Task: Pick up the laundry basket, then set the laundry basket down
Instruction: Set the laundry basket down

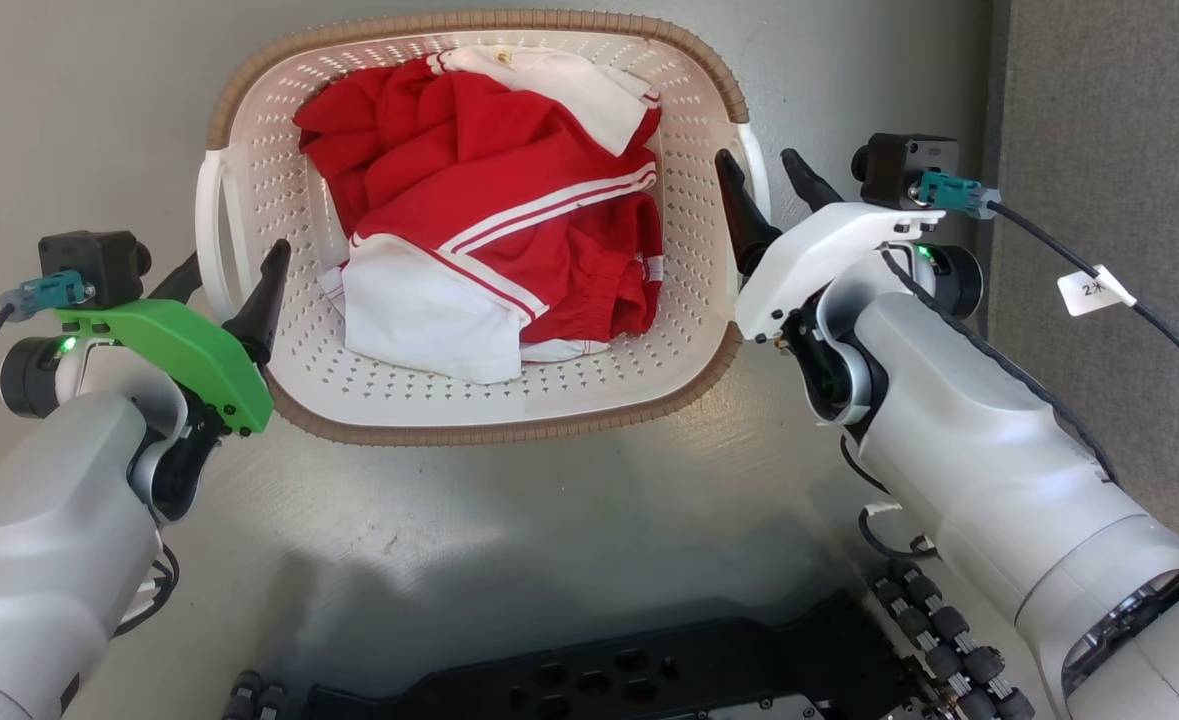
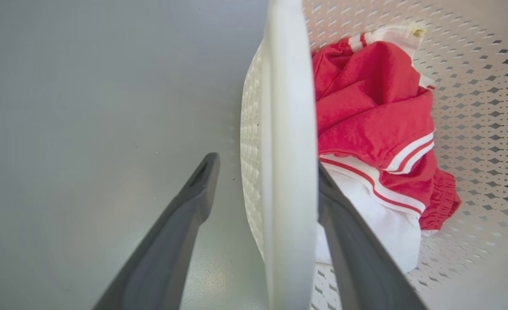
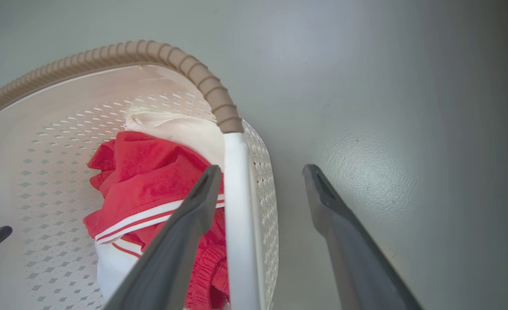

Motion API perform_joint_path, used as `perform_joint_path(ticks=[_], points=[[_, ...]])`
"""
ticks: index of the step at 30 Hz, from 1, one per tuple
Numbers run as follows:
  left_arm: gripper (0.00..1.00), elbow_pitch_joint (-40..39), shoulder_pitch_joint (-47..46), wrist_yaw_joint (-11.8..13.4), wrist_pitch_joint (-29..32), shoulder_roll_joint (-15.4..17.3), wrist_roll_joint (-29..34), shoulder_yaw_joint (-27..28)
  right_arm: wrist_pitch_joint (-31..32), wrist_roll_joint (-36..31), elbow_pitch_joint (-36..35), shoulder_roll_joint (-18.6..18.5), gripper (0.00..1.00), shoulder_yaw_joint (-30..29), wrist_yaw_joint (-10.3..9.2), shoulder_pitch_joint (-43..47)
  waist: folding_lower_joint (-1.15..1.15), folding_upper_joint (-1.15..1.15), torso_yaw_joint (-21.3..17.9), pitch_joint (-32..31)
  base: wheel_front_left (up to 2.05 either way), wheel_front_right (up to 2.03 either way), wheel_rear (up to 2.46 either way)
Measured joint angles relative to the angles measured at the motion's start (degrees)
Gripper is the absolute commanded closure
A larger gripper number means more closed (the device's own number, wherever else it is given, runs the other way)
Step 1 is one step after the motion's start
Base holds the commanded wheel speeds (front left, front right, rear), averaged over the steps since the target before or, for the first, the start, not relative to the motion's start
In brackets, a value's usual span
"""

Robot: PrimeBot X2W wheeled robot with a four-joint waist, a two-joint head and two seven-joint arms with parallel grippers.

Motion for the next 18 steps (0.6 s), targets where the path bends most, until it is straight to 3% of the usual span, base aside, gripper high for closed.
perform_joint_path(ticks=[18], points=[[0.0,1.7,0.2,0.0,0.0,0.0,0.3,2.1,0.0,0.0,-0.2,0.0,0.0,-0.6,0.0,2.8,0.0,0.0,-0.2,-5.7,0.0,0.0,0.0]])
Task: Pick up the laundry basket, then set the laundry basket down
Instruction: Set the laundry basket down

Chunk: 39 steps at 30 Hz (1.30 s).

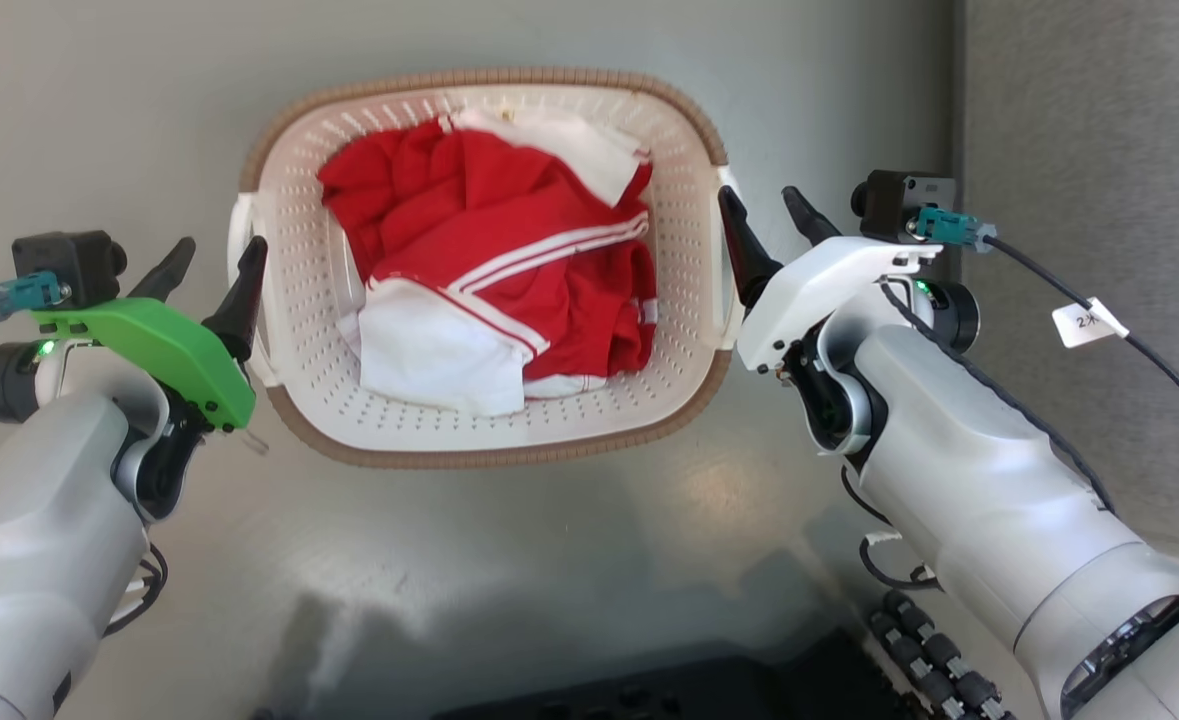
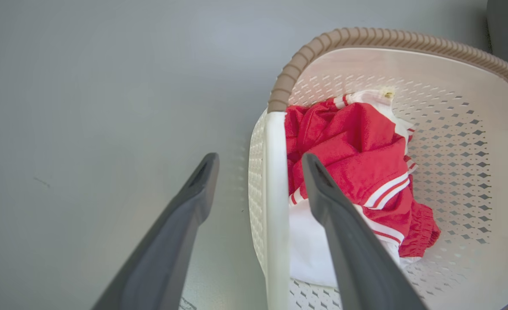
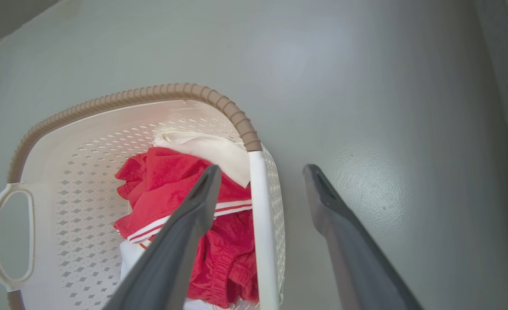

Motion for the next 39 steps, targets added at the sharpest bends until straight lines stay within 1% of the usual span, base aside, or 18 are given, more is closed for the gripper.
perform_joint_path(ticks=[9,15,17,27,31,34,37,39], points=[[0.0,0.0,1.7,0.0,0.0,0.0,0.9,1.8,0.0,-0.5,-2.3,0.0,0.0,-1.1,0.0,0.8,0.0,0.0,-0.7,-6.4,0.0,0.0,0.0],[0.0,-1.2,2.6,0.0,0.0,-0.4,1.6,3.7,0.0,-2.4,-2.6,0.0,0.0,-1.5,0.0,1.1,0.0,0.0,-1.3,-11.1,0.0,0.0,0.0],[0.0,-1.9,2.8,0.0,0.0,-0.8,1.7,5.2,0.0,-3.6,-2.7,0.0,0.0,-2.0,0.0,1.6,0.0,0.0,-1.4,-12.7,0.0,0.0,0.0],[0.0,-5.9,4.7,0.0,0.0,-1.7,2.1,10.8,0.0,-8.5,-4.5,0.0,0.0,-7.0,0.01,3.9,0.0,0.0,-1.5,-20.9,0.0,0.0,0.0],[0.0,-7.3,6.7,0.0,0.0,-2.1,4.6,12.3,0.0,-10.7,-5.4,0.0,0.0,-8.5,0.15,5.7,0.0,0.0,-1.4,-24.2,0.0,0.0,0.0],[0.0,-7.8,8.0,0.0,0.0,-2.2,5.6,13.5,0.0,-11.3,-6.4,0.0,0.0,-9.6,0.8,7.2,0.0,0.0,-1.2,-26.7,0.0,0.0,0.0],[0.0,-8.6,9.8,0.0,0.0,-2.2,8.1,14.7,0.0,-12.8,-7.3,0.0,0.0,-10.4,1.48,8.7,0.0,0.0,-1.0,-29.2,0.0,0.0,0.0],[0.0,-9.2,11.1,0.0,0.0,-2.2,9.0,15.8,0.0,-14.3,-7.9,0.0,0.0,-10.7,1.64,9.5,-0.01,0.0,-0.9,-30.9,0.0,0.0,0.0]])
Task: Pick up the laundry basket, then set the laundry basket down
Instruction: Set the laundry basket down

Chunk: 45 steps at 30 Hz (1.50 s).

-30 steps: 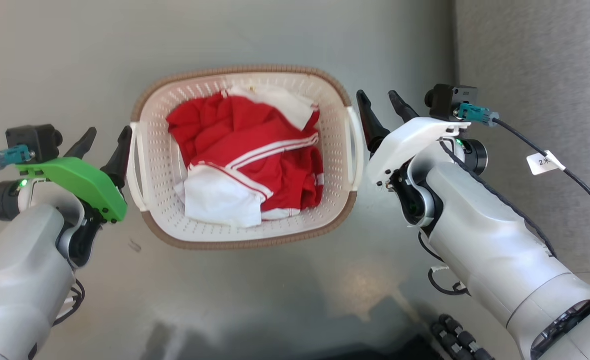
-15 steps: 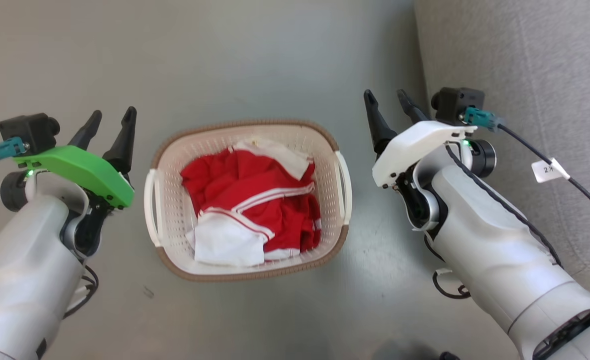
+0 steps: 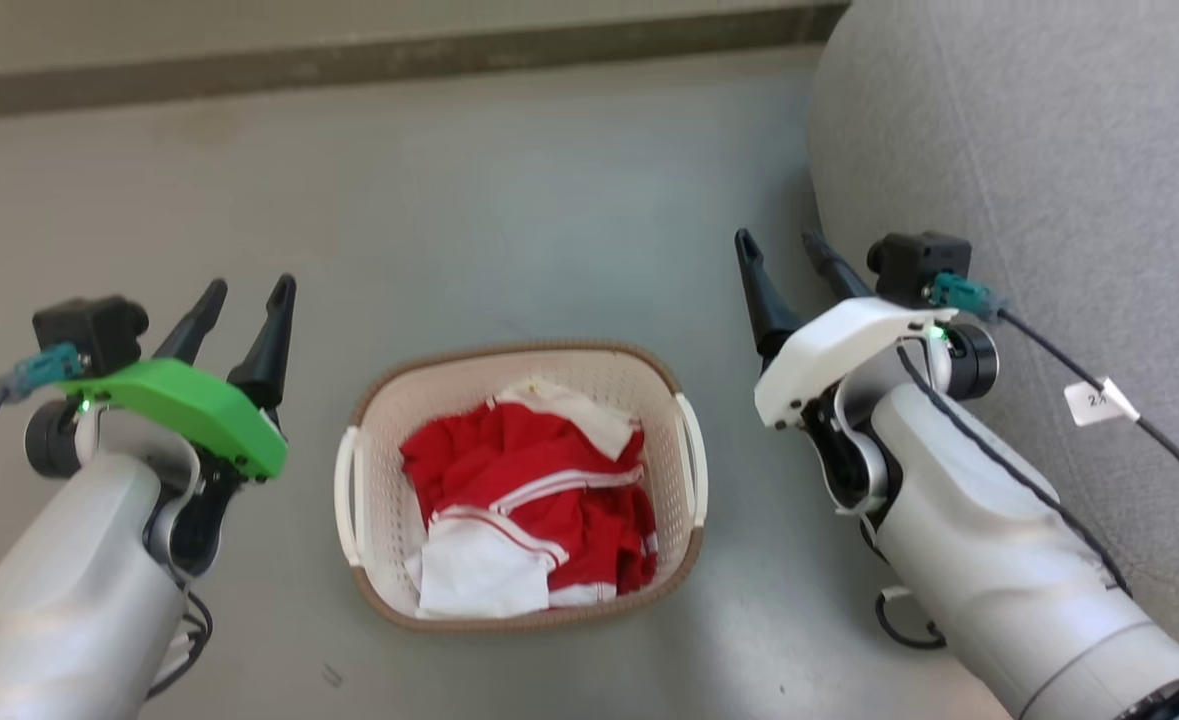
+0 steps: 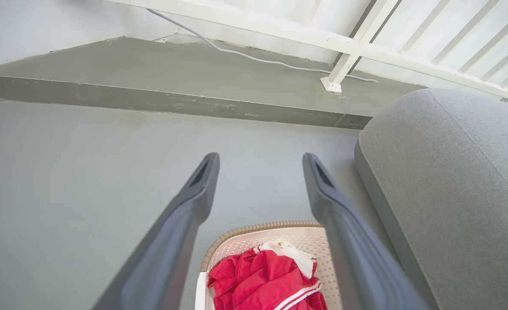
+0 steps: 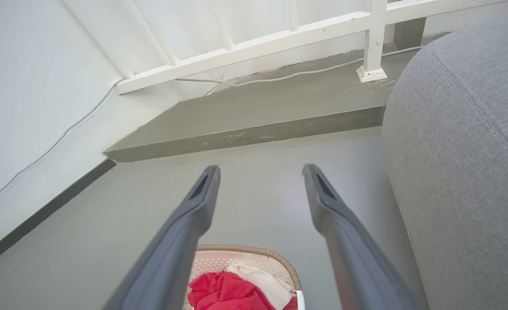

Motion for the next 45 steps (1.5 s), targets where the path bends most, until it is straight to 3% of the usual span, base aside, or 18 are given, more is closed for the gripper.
perform_joint_path(ticks=[16,31,45], points=[[0.0,-7.3,9.0,0.0,0.1,-0.8,8.0,10.8,0.0,-6.7,-8.4,-1.8,0.0,-4.9,0.41,10.5,0.0,0.0,1.4,-11.5,0.0,0.0,0.0],[0.0,-14.5,18.2,0.1,0.1,-2.3,13.5,20.7,0.0,-11.1,-16.8,-2.4,0.0,-10.4,0.31,17.6,0.0,0.0,1.9,-14.7,0.0,0.0,0.0],[0.0,-20.7,26.8,1.1,0.1,-3.4,21.8,26.3,0.0,-14.2,-21.9,-2.4,0.0,-14.3,-0.1,23.3,0.0,0.0,2.5,-15.5,0.0,0.0,0.0]])
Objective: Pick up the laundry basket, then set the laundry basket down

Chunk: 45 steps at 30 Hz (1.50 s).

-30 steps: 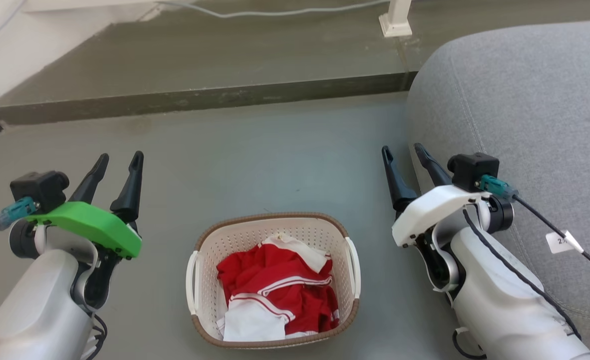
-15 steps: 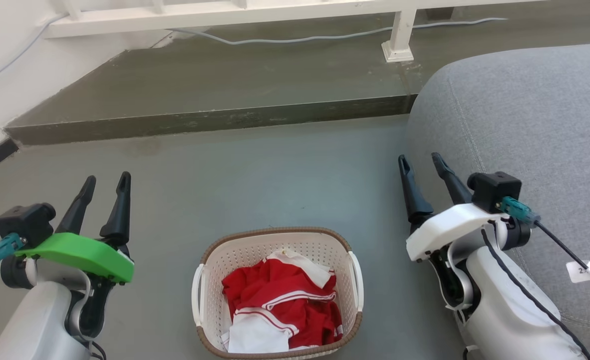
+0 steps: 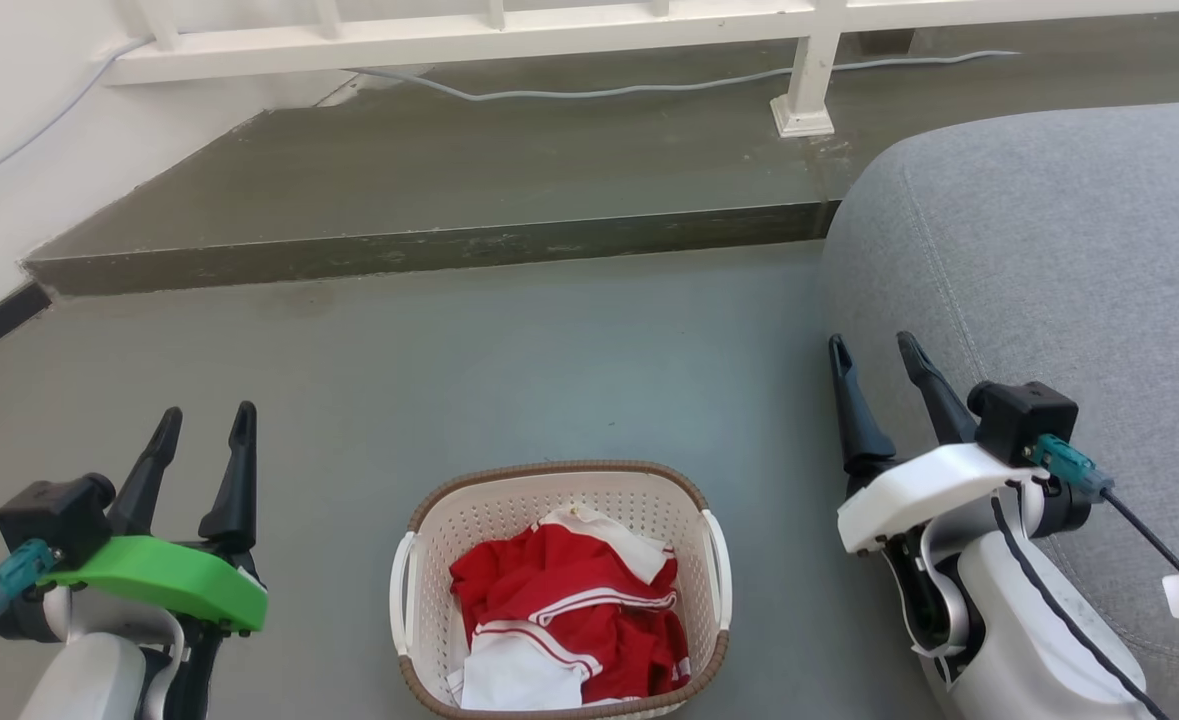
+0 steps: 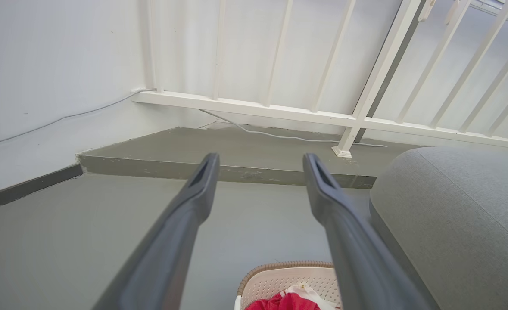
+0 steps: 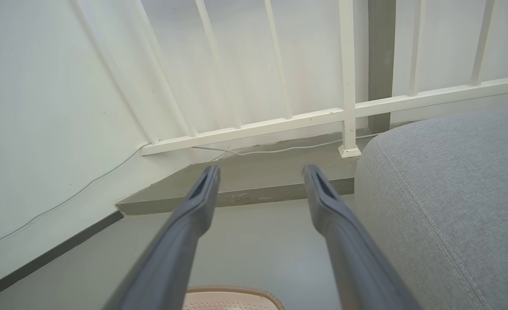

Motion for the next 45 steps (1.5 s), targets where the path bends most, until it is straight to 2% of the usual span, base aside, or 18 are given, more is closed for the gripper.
perform_joint_path(ticks=[22,45], points=[[0.0,-4.1,5.2,-0.1,0.0,-4.1,4.3,4.1,0.0,-2.1,-2.3,0.8,0.0,-2.2,0.58,4.3,0.0,0.0,0.1,-0.1,0.0,0.0,0.0],[0.0,-5.4,6.3,-0.9,0.0,-5.8,6.7,6.7,0.0,-4.1,-3.0,1.9,0.0,-3.6,1.58,5.3,0.0,0.0,0.0,0.8,0.0,0.0,0.0]])
